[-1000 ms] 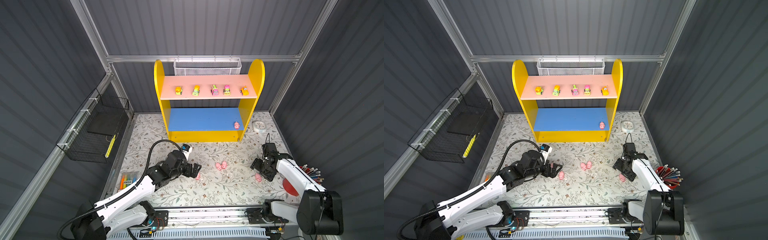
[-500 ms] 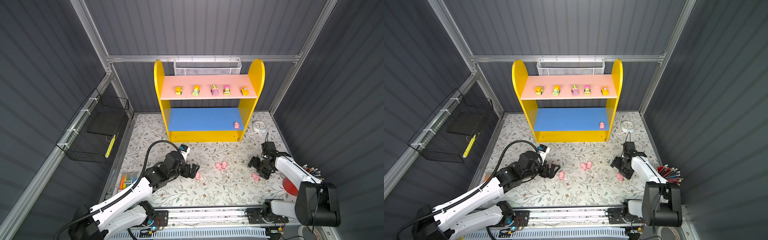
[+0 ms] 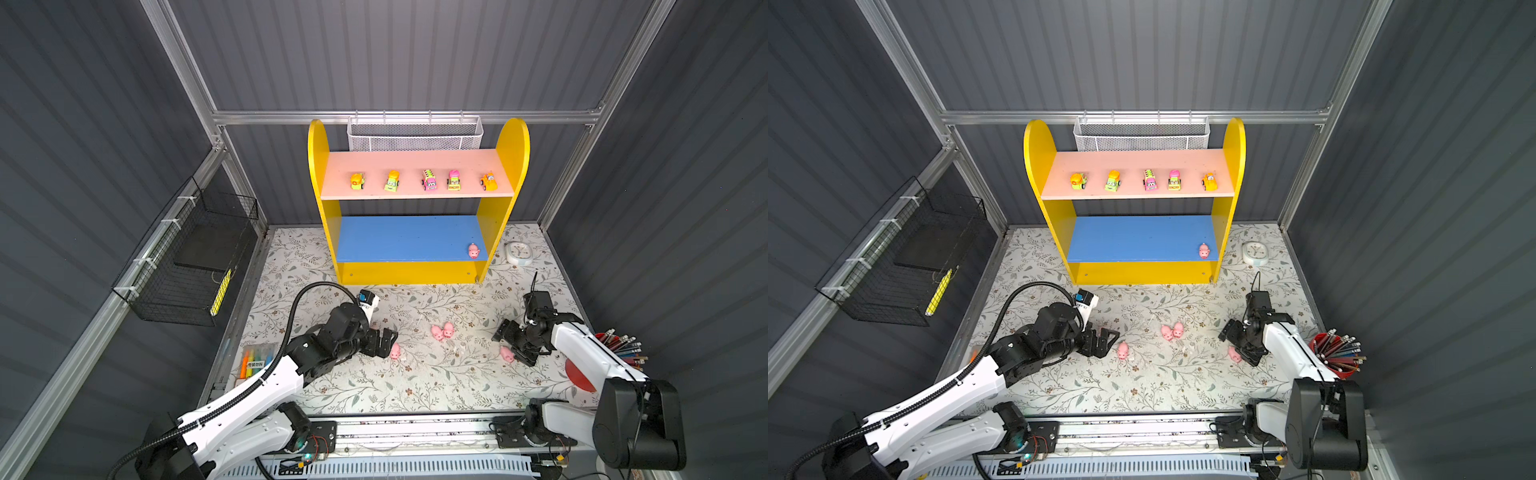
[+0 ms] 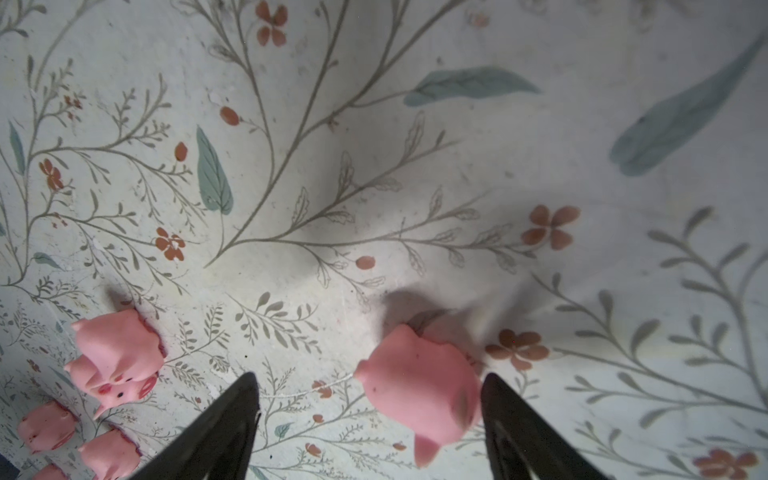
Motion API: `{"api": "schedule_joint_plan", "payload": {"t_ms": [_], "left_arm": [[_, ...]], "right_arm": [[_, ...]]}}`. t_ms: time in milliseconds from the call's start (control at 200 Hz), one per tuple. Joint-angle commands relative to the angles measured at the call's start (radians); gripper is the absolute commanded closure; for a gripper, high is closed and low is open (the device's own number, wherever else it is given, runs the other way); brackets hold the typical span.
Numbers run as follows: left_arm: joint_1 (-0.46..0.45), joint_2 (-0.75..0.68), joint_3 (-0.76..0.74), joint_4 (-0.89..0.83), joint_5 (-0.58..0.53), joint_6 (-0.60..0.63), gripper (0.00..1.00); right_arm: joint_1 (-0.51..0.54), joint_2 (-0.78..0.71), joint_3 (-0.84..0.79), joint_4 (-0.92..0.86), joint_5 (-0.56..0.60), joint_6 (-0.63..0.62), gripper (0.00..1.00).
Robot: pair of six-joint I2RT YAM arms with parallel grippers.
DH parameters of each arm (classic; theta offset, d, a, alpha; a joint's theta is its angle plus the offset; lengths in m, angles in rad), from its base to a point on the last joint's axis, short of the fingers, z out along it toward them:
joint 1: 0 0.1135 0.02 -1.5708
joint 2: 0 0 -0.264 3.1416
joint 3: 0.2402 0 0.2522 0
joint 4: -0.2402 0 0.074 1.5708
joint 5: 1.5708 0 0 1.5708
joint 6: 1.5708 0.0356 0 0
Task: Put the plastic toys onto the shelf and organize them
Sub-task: 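Lower the open right gripper over another pink pig on the table, then close the right gripper on the pink pig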
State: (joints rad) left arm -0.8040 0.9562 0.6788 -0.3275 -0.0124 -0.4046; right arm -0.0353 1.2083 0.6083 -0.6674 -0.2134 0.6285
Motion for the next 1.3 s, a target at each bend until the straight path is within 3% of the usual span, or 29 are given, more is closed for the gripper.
{"api": "schedule_joint_plan", "payload": {"t_ms": [0,210,565,680,800,1296], "left_arm": [[0.006,-0.025,0.022,-0.025,-0.013,-0.016,0.0],[0.005,-0.04,0.03,-0.038,-0.019,-0.021,0.0],[0.005,-0.077,0.036,-0.062,-0.011,-0.033,0.0],[0.005,-0.075,0.043,-0.064,-0.007,-0.033,0.0],[0.004,-0.07,0.045,-0.07,-0.009,-0.036,0.0],[0.005,-0.051,0.066,-0.106,-0.056,-0.045,0.0]], "right_arm": [[0.022,-0.019,-0.027,-0.003,-0.022,0.025,0.16],[0.12,-0.041,-0.024,-0.002,-0.008,0.073,0.17],[0.147,-0.068,0.05,-0.132,0.198,0.038,0.18],[0.147,-0.037,0.062,-0.121,0.206,0.009,0.24],[0.149,-0.004,0.064,-0.093,0.191,-0.01,0.36],[0.166,0.069,0.022,-0.011,0.171,-0.013,0.51]]}}
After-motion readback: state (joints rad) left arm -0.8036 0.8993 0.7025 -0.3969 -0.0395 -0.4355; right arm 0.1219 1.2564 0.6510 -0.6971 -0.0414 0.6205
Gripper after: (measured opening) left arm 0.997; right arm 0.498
